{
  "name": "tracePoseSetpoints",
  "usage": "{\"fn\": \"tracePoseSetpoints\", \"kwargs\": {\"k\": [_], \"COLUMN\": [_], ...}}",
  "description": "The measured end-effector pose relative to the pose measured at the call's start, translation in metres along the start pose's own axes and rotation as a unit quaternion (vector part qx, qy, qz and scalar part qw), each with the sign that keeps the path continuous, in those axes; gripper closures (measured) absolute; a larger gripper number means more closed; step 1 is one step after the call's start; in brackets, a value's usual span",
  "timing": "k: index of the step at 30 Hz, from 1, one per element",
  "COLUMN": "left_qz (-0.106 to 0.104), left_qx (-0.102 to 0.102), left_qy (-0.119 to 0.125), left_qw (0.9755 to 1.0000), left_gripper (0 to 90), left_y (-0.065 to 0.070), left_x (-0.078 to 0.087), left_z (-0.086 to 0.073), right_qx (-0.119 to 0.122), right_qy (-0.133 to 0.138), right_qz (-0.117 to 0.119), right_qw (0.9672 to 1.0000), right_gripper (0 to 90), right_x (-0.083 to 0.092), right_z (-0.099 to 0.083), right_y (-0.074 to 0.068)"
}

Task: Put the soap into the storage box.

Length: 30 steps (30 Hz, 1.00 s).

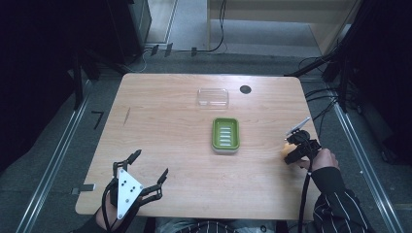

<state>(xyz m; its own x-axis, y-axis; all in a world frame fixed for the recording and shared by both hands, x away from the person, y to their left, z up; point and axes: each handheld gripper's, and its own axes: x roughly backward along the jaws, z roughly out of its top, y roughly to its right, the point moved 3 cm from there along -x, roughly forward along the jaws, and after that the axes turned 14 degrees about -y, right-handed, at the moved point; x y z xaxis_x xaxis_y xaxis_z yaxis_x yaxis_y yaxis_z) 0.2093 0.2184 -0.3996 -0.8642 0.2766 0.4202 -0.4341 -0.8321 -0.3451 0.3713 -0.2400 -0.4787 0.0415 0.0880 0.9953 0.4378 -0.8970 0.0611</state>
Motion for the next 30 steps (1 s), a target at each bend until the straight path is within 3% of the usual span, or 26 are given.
{"fn": "tracePoseSetpoints", "kwargs": {"k": [30], "left_qz": [0.008], "left_qx": [0.008], "left_qy": [-0.004], "left_qw": [0.9999], "left_gripper": [13.5], "left_y": [-0.002], "left_x": [0.003], "left_z": [-0.002], "right_qx": [0.059], "right_qy": [0.038], "right_qz": [-0.018], "right_qw": [0.9974], "right_gripper": [40.3], "right_x": [0.026], "right_z": [0.030], "right_y": [-0.026]}}
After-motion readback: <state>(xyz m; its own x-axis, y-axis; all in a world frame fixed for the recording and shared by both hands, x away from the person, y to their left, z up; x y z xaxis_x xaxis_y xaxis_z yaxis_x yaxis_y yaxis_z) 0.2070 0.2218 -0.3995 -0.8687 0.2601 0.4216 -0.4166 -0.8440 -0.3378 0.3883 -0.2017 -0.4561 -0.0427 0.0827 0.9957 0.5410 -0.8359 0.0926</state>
